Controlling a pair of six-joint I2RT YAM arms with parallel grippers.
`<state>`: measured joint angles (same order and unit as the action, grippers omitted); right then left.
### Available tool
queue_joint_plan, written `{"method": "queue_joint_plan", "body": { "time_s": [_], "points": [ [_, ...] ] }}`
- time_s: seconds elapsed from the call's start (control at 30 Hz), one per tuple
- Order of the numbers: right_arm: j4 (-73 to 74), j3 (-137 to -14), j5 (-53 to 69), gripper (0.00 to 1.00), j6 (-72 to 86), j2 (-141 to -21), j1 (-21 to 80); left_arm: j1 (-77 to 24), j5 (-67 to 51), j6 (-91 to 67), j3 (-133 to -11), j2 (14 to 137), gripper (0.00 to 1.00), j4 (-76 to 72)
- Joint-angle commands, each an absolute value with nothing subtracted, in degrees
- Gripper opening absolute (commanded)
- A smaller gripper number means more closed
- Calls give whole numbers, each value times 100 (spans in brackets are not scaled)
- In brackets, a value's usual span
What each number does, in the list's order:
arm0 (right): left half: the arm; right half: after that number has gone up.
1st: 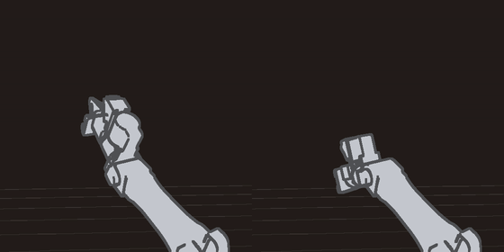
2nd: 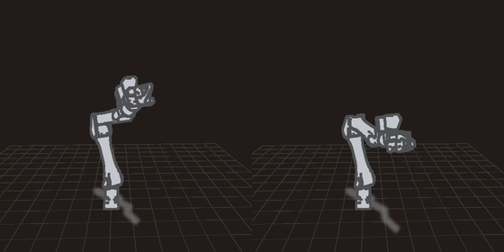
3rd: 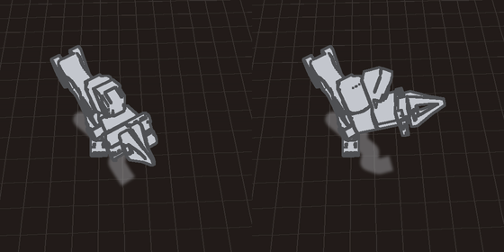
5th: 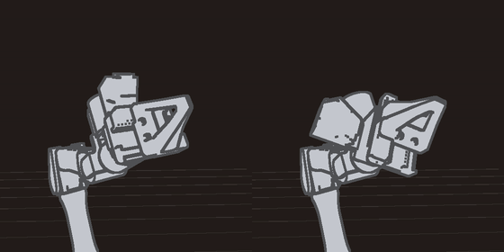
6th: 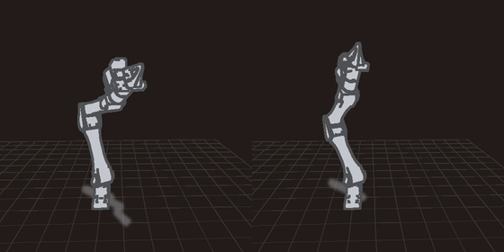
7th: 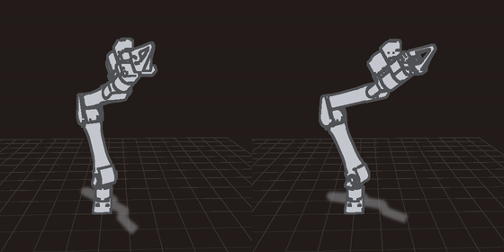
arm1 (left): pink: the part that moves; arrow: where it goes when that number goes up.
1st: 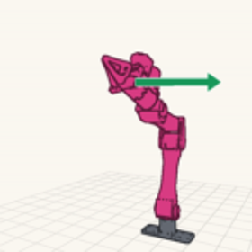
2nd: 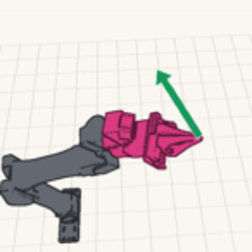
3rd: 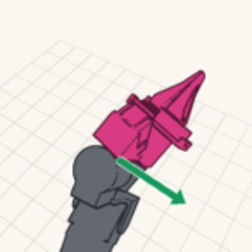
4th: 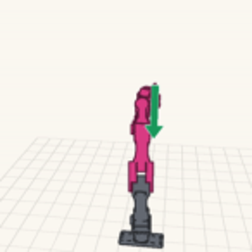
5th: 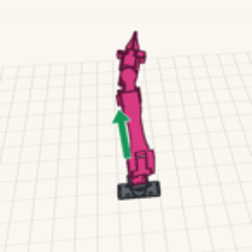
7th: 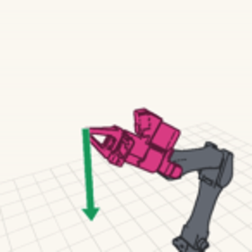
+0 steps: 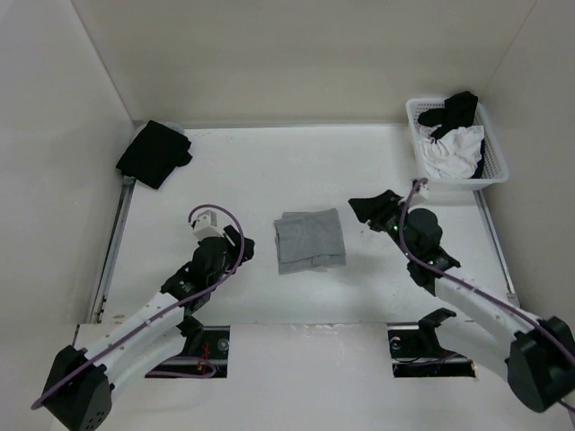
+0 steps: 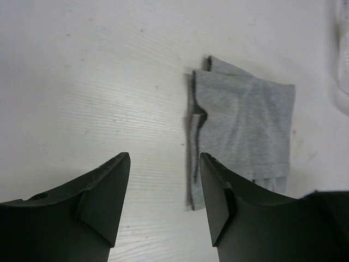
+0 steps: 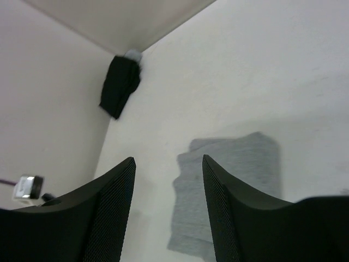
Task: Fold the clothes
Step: Fold the tank top
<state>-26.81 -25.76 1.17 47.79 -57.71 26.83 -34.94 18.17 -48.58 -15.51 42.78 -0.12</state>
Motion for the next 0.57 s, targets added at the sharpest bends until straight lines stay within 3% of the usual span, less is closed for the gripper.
{"method": "queue_joint_plan", "body": {
  "time_s": [0.0,0.27,0.43,0.53],
  "points": [
    [-1768,-2321,-885,58,4070,-4942,2580,-3213,1723,-4491,-1810,3973,53,694],
    [-2056,-1372,-2337,61,4219,-4307,2457,-2852,1424,-4456,-1819,3788,51,923],
    [-2153,-1257,-2277,61,4324,-4430,2219,-2948,1441,-4430,-1916,4139,47,853],
    [-2223,-1213,-2250,61,4333,-4438,2193,-3019,1494,-4447,-2021,4368,51,800]
  ]
}}
